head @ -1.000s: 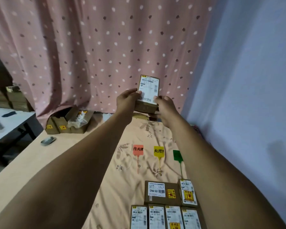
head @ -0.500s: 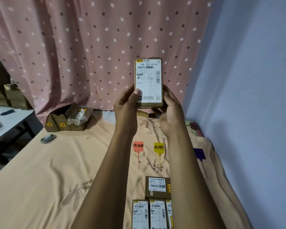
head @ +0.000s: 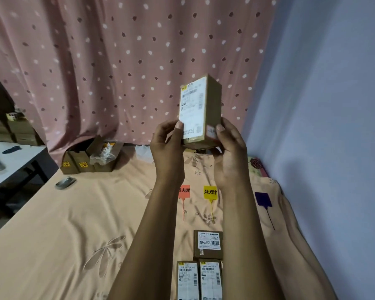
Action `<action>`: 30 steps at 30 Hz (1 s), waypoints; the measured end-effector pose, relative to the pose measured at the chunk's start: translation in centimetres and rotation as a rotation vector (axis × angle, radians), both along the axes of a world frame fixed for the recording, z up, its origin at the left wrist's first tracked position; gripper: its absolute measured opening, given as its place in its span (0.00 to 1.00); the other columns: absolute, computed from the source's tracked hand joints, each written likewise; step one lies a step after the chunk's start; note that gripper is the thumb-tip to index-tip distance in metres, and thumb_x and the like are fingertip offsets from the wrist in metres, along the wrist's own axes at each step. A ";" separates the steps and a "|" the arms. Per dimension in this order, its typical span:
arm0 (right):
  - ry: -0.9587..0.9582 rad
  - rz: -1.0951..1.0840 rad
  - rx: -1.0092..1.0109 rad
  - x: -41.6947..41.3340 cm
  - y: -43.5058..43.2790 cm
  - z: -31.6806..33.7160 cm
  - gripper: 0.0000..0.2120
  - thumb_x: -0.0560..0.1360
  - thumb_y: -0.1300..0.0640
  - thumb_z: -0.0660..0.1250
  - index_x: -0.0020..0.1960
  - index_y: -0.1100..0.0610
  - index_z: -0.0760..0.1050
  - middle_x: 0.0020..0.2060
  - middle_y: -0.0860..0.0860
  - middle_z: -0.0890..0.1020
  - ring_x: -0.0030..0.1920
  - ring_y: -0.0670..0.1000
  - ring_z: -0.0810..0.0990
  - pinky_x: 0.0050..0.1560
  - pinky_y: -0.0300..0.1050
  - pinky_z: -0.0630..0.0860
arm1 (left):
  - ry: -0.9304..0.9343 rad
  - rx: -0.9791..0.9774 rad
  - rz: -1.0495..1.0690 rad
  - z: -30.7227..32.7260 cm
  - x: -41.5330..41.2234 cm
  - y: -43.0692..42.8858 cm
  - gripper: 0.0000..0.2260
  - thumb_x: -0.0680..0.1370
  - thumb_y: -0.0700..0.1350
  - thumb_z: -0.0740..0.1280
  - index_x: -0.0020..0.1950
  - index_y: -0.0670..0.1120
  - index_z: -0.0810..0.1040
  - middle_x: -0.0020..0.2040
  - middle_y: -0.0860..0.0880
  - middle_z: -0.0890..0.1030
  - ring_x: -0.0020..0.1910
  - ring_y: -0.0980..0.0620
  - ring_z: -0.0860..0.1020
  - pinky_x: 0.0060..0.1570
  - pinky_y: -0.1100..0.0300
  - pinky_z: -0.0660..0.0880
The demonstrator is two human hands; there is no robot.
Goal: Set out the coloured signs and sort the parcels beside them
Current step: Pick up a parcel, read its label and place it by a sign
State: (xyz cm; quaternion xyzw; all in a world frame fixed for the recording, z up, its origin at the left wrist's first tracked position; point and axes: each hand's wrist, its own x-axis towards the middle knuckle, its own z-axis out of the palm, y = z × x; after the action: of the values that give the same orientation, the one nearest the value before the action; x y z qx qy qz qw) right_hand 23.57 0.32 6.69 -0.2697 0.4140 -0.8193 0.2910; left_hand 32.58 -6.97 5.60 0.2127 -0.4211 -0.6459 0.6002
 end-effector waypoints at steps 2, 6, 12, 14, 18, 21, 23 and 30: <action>0.018 -0.033 0.013 0.2 0.5 0.3 0.18 0.81 0.59 0.65 0.70 0.57 0.76 0.64 0.58 0.82 0.62 0.58 0.83 0.60 0.52 0.80 | -0.005 0.022 -0.023 -0.3 -0.2 0.2 0.04 0.82 0.42 0.68 0.53 0.43 0.81 0.50 0.44 0.84 0.46 0.50 0.84 0.44 0.54 0.81; 0.084 -0.061 0.033 0.5 0.9 -0.4 0.16 0.82 0.60 0.65 0.69 0.57 0.78 0.63 0.55 0.83 0.60 0.54 0.84 0.56 0.48 0.83 | -0.026 0.055 -0.091 -1.1 -0.3 1.0 0.09 0.83 0.48 0.67 0.53 0.44 0.82 0.50 0.41 0.85 0.47 0.47 0.84 0.49 0.49 0.82; 0.024 -0.085 0.075 0.8 0.6 -4.0 0.17 0.80 0.64 0.66 0.68 0.59 0.79 0.62 0.57 0.84 0.58 0.54 0.84 0.54 0.45 0.82 | -0.101 0.171 -0.157 -4.5 0.2 1.4 0.11 0.84 0.45 0.64 0.53 0.40 0.83 0.47 0.42 0.83 0.49 0.45 0.80 0.60 0.40 0.78; 0.008 -0.088 0.082 0.7 0.2 -5.0 0.15 0.79 0.64 0.68 0.65 0.57 0.81 0.61 0.57 0.84 0.59 0.55 0.84 0.59 0.50 0.80 | -0.131 0.171 -0.184 -5.5 0.4 1.3 0.11 0.84 0.45 0.64 0.56 0.39 0.83 0.49 0.43 0.84 0.50 0.46 0.80 0.62 0.41 0.78; 0.028 -0.105 0.132 0.3 -0.7 -6.4 0.16 0.77 0.62 0.70 0.63 0.55 0.82 0.59 0.55 0.86 0.63 0.60 0.82 0.69 0.60 0.75 | -0.197 0.145 -0.211 -6.6 0.6 0.4 0.14 0.85 0.47 0.63 0.67 0.42 0.80 0.56 0.41 0.84 0.54 0.47 0.80 0.60 0.45 0.79; 0.009 -0.104 0.159 0.4 -1.2 -7.5 0.16 0.77 0.62 0.70 0.64 0.55 0.82 0.59 0.55 0.85 0.62 0.60 0.83 0.69 0.61 0.75 | -0.256 0.128 -0.210 -7.6 0.7 -0.4 0.14 0.85 0.46 0.62 0.66 0.43 0.80 0.54 0.45 0.84 0.53 0.50 0.79 0.59 0.49 0.78; -0.004 -0.098 0.206 0.4 -1.5 -8.5 0.15 0.77 0.62 0.70 0.63 0.53 0.82 0.59 0.54 0.86 0.61 0.59 0.84 0.67 0.60 0.76 | -0.286 0.140 -0.183 -8.4 0.8 -0.7 0.12 0.85 0.45 0.63 0.65 0.46 0.81 0.52 0.51 0.86 0.50 0.56 0.82 0.54 0.56 0.79; -0.009 -0.099 0.341 0.9 -2.8 -12.4 0.16 0.77 0.65 0.69 0.62 0.53 0.83 0.56 0.53 0.87 0.57 0.55 0.86 0.62 0.54 0.80 | -0.394 0.189 -0.146 -12.6 1.4 -2.7 0.13 0.83 0.40 0.64 0.66 0.44 0.82 0.51 0.48 0.87 0.45 0.56 0.84 0.48 0.58 0.81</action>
State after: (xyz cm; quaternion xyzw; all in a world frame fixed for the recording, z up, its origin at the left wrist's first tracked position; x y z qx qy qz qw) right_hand 24.44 -2.50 -5.70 -0.1921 0.5583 -0.7518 0.2935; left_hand 33.93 -9.63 -6.97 0.3591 -0.4820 -0.6702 0.4353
